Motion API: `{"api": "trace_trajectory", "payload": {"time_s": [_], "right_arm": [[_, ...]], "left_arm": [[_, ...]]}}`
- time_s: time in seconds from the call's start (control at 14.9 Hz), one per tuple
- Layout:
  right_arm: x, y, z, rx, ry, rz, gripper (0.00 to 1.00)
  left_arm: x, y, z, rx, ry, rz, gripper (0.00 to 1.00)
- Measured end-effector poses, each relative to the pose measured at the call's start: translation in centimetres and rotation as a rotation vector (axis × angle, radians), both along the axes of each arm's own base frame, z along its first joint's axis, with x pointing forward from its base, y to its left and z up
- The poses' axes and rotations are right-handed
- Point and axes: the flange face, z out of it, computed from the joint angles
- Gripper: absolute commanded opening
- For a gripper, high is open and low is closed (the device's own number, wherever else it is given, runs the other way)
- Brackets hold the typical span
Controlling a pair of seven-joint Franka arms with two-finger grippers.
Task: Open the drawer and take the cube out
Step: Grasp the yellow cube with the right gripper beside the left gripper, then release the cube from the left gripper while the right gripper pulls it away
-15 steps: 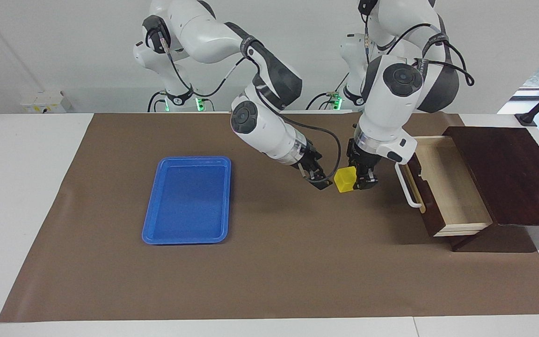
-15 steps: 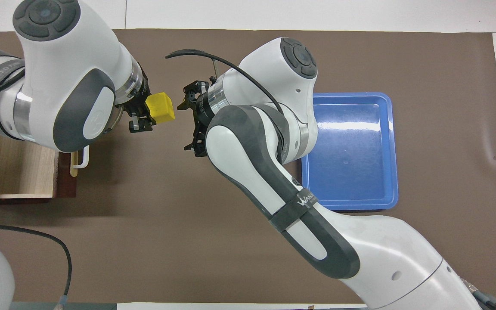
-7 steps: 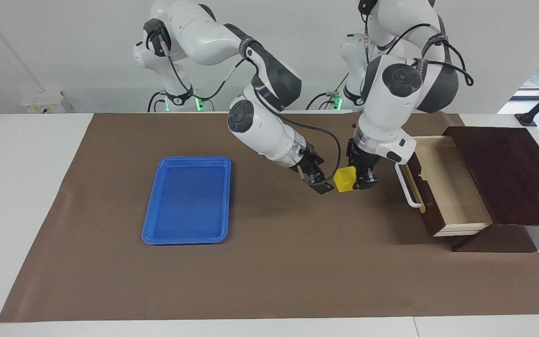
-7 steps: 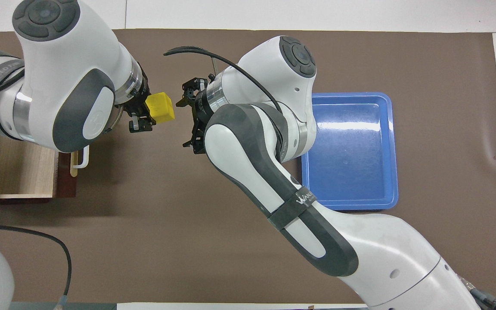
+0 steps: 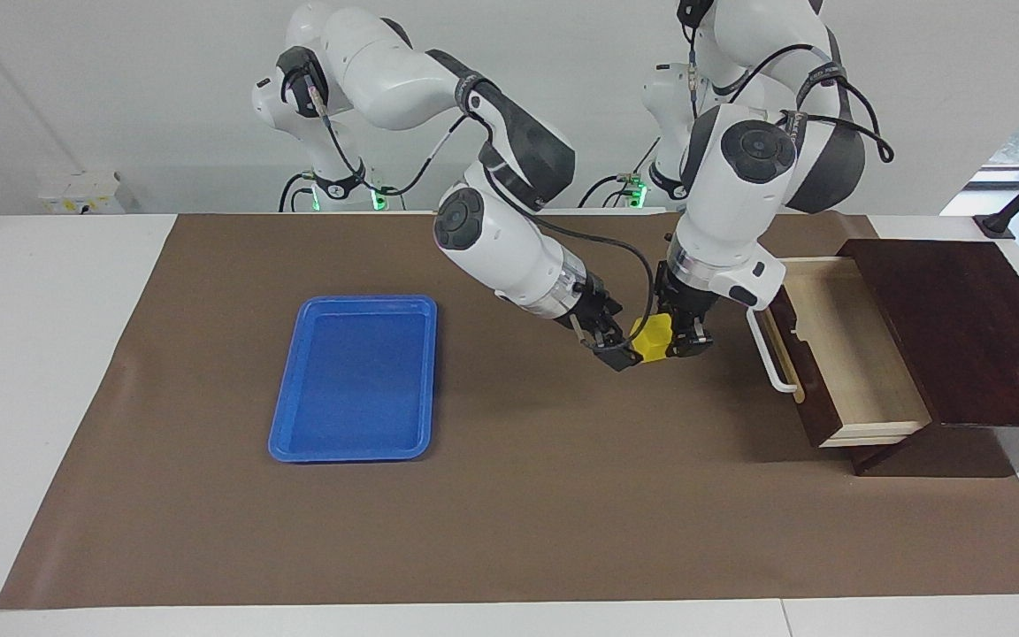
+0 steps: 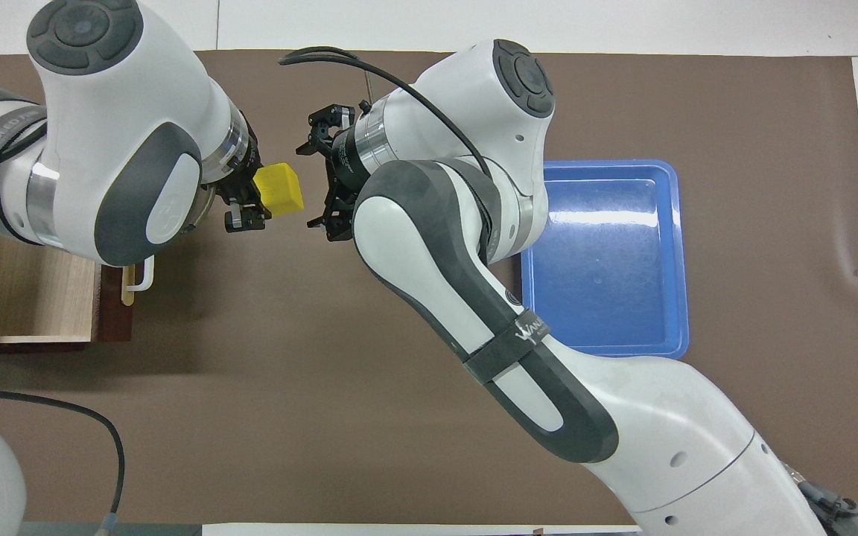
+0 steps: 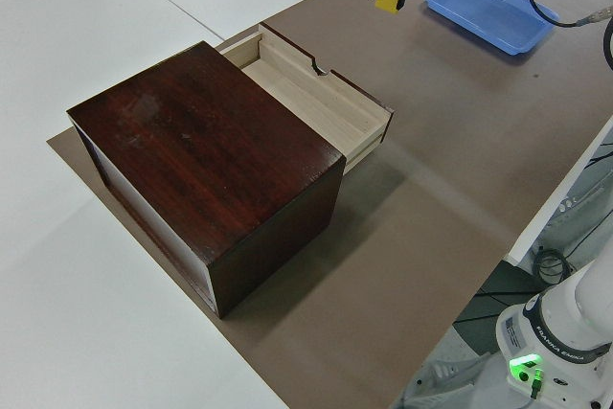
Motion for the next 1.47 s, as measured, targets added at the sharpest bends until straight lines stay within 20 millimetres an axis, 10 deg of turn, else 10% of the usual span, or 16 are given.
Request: {"api": "trace_trajectory", "payload": {"time_s": [1.47], "right_arm": [[-2.2, 2.4, 0.8, -0.035, 0.014, 0.095, 0.87]], "left_arm": [[-4.8, 0.0, 1.4, 0.011, -0.011, 0.002, 0.0]]}}
